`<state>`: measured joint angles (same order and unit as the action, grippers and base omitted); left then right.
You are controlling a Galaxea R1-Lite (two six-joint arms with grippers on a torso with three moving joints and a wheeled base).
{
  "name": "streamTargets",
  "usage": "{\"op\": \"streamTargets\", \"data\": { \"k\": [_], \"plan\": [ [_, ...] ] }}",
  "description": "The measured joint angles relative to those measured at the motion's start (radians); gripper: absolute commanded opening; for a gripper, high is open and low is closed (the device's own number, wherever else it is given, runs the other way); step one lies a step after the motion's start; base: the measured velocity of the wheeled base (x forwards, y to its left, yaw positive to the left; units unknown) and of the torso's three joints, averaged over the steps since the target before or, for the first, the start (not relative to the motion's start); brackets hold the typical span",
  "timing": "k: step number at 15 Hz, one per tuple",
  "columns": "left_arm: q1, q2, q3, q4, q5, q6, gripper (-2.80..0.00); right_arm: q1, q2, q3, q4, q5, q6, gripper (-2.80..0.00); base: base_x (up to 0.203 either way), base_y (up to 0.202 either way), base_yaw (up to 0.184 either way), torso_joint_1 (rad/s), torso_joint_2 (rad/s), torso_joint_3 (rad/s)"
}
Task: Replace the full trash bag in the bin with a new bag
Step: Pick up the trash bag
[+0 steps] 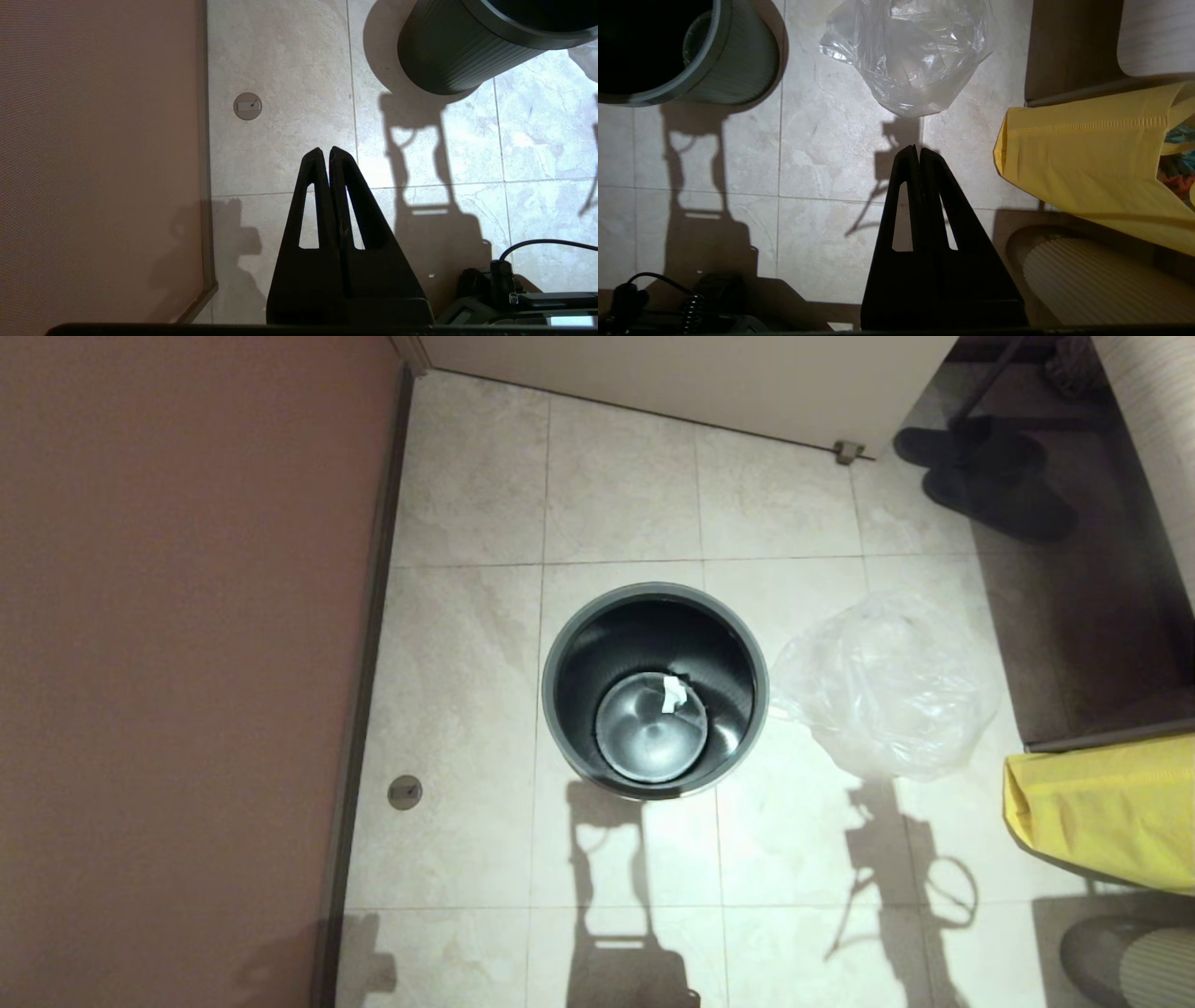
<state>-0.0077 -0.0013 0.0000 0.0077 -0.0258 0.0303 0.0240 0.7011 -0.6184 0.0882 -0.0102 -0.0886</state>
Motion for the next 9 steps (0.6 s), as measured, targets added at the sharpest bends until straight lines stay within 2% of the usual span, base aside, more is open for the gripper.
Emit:
{"op": "streamTargets", "data": {
  "k": [5, 9],
  "plan": [
    [0.000, 0.000, 0.000, 0.000, 0.000, 0.000, -2.80, -0.036, 0.446, -0.099, -0.171, 0.000, -0.057, -2.80, 0.000, 0.000, 0.000, 0.000, 0.00, 0.000],
    [0.000, 0.000, 0.000, 0.000, 0.000, 0.001, -2.80, -0.051, 0.818, -0.244, -0.243, 0.001, -0.070, -2.80, 0.000, 0.000, 0.000, 0.000, 0.00, 0.000]
  ]
}}
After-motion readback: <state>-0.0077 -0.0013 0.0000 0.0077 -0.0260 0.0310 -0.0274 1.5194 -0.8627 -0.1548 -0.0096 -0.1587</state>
